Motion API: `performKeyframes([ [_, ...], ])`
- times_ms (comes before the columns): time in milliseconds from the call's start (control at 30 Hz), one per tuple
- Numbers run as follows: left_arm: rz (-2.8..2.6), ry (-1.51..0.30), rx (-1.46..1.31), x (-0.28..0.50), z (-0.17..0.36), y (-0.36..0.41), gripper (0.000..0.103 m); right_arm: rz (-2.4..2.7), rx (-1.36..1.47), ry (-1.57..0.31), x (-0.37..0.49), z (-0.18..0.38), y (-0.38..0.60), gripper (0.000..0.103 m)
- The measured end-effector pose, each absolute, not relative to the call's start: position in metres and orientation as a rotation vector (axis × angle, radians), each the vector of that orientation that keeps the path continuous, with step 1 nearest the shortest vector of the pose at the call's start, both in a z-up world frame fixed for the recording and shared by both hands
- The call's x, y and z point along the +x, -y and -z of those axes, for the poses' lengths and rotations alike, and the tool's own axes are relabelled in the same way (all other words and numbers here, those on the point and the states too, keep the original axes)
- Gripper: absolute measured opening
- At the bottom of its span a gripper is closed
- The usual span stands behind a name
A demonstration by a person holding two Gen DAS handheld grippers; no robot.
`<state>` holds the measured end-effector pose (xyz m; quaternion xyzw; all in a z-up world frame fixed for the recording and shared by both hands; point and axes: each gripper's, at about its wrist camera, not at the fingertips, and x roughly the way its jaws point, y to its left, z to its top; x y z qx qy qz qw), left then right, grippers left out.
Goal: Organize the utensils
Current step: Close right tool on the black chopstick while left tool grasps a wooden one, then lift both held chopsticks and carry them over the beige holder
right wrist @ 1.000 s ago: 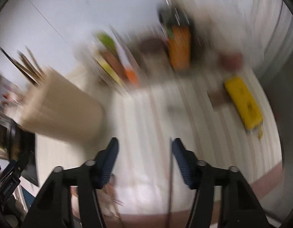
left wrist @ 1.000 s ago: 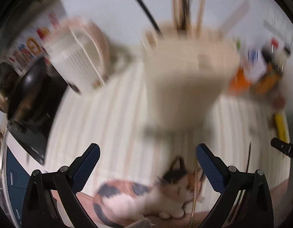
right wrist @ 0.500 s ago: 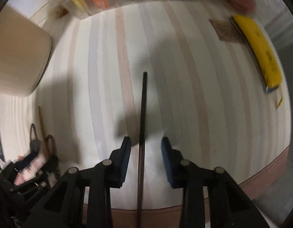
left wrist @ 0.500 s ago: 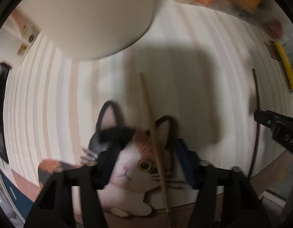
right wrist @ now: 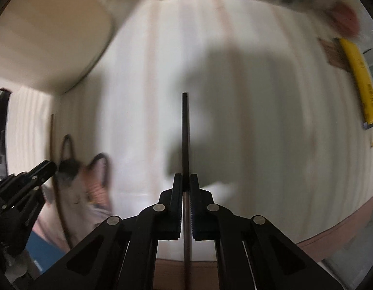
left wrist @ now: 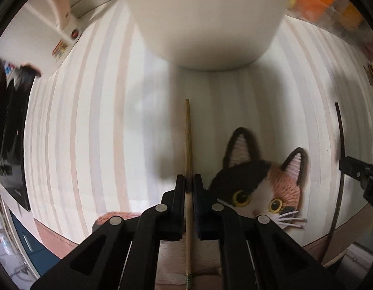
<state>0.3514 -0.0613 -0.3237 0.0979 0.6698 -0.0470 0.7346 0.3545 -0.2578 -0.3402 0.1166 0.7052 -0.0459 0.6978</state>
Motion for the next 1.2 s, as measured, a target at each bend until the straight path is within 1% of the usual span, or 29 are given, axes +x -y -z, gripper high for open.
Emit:
performKeyframes([
  [200,0.083,-1.48,0.136,0.353,0.322,0.051,0.005,0.101,0.177,-1.61,0.359,0.341,0.242,0.006],
  [300,0.083,-1.483,0.111,0.356,0.319,0.046,0.005,0.104,0.151,-1.638,0.374,0.339,0.222,0.005],
  [533,0.096,-1.486,0.088,0.348,0.329,0.035,0.005,0.147,0.102,-1.678,0.391,0.344,0.216,0.006],
  [1100,0.095,-1.461,0.099,0.352,0.34,0.038,0.005,0.171,0.101,-1.658,0.386,0.346,0.215,0.007],
  [1200,0.09,-1.443,0.098,0.349,0.339,0.04,0.004,0.179,0.105,-1.631,0.382,0.347,0.21,0.006],
])
